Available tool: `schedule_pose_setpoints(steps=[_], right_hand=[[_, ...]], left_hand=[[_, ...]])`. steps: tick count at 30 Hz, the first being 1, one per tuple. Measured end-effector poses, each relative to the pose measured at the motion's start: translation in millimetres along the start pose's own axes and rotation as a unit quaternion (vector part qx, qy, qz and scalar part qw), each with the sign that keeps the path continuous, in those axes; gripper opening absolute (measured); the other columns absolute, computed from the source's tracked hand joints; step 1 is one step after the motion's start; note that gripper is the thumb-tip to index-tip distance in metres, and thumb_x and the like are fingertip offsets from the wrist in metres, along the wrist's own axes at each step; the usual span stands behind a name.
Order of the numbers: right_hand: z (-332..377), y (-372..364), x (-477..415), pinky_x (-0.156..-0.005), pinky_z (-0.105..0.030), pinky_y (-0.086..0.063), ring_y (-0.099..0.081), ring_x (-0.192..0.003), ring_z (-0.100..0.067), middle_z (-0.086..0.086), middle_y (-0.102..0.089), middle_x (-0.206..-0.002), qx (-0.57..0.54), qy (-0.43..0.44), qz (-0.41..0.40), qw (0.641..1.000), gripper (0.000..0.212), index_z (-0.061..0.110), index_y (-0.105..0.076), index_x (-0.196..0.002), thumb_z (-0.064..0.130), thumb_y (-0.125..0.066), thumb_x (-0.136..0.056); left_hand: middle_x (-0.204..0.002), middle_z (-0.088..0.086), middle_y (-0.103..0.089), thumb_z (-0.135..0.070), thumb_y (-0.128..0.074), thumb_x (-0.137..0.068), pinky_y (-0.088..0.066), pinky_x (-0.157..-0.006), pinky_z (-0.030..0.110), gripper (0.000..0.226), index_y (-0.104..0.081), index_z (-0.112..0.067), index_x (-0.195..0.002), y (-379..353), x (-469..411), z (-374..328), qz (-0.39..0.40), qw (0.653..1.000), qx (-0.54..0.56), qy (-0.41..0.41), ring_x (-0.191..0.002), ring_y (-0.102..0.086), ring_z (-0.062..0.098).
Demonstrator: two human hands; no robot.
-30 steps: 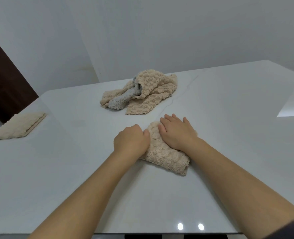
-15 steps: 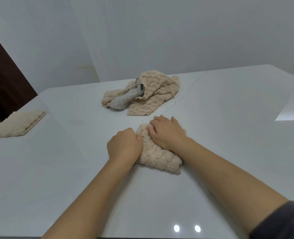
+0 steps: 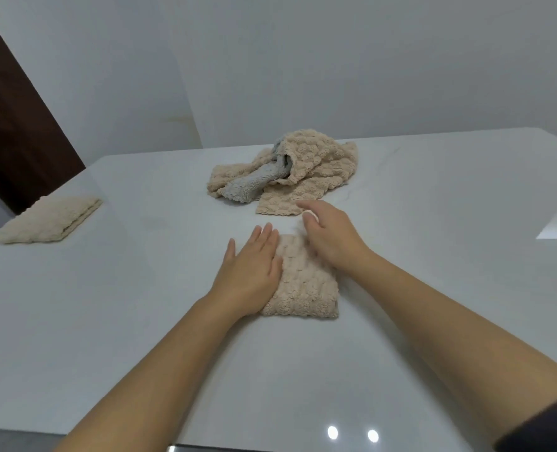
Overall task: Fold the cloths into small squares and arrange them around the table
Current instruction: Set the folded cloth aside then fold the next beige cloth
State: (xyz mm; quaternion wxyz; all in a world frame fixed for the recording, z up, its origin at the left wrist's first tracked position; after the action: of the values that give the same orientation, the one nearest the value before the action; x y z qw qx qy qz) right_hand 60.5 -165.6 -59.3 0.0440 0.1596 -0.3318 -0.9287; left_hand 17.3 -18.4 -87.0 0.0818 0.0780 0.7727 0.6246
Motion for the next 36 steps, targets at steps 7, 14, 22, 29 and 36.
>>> schedule_pose_setpoints(steps=[7, 14, 22, 29, 36], right_hand=[[-33.0, 40.0, 46.4, -0.076, -0.030, -0.049, -0.063, -0.090, -0.014, -0.005, -0.066, -0.110, -0.175, -0.166, -0.031, 0.970, 0.030, 0.013, -0.058, -0.123, 0.009, -0.046, -0.095], [-9.0, 22.1, 80.6, -0.042, -0.021, -0.041, -0.062, -0.054, -0.018, -0.008, -0.059, -0.077, -0.340, -0.319, 0.268, 0.843, 0.021, 0.008, -0.054, -0.095, 0.022, -0.039, -0.100], [16.0, 15.0, 77.0, -0.038, -0.019, -0.030, -0.057, -0.049, -0.015, 0.004, -0.063, -0.087, -0.229, -0.189, 0.342, 0.892, 0.008, 0.025, -0.055, -0.099, 0.029, -0.049, -0.101], [22.2, 7.2, 77.6, -0.036, -0.019, -0.032, -0.059, -0.049, -0.016, 0.002, -0.058, -0.095, -0.211, -0.179, 0.391, 0.878, 0.012, 0.027, -0.048, -0.111, 0.028, -0.051, -0.100], [19.5, 13.2, 79.0, -0.041, -0.019, -0.034, -0.048, -0.045, -0.012, 0.006, -0.059, -0.091, -0.192, -0.174, 0.390, 0.884, 0.023, 0.030, -0.048, -0.121, 0.024, -0.052, -0.099]], left_hand=[[-0.160, -0.008, 0.018, -0.038, -0.011, -0.104, 0.010, -0.120, 0.043, 0.057, 0.009, -0.019, -0.155, -10.0, 1.9, 3.6, 0.037, 0.998, 0.034, 0.038, -0.146, 0.017, 0.004], [-0.160, -0.005, 0.020, -0.037, -0.010, -0.104, 0.012, -0.119, 0.045, 0.057, 0.011, -0.017, -0.154, -10.0, -0.3, 3.3, 0.077, 0.996, 0.020, 0.041, -0.146, 0.019, 0.006], [-0.160, -0.003, 0.023, -0.037, -0.009, -0.104, 0.015, -0.118, 0.047, 0.058, 0.013, -0.016, -0.154, -8.7, -1.3, 2.7, 0.102, 0.994, 0.001, 0.032, -0.146, 0.021, 0.009], [-0.160, -0.001, 0.022, -0.034, -0.010, -0.104, 0.015, -0.117, 0.050, 0.058, 0.012, -0.014, -0.154, -7.3, -2.4, 3.2, 0.109, 0.994, -0.011, 0.028, -0.146, 0.020, 0.011], [-0.161, -0.001, 0.021, -0.037, -0.008, -0.104, 0.014, -0.117, 0.052, 0.059, 0.012, -0.014, -0.154, -7.3, -1.5, 2.6, 0.099, 0.994, -0.021, 0.030, -0.147, 0.020, 0.011]])
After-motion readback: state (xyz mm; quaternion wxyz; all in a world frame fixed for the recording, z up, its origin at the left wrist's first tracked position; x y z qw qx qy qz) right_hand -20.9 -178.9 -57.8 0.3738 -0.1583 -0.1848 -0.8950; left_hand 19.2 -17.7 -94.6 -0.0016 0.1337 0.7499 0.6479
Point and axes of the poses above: each hand's wrist, its own x-axis away from the middle knuckle, its own y-axis out of the back of the hand, z = x × y, the point moved 5 cm from there along -x, towards the middle knuckle
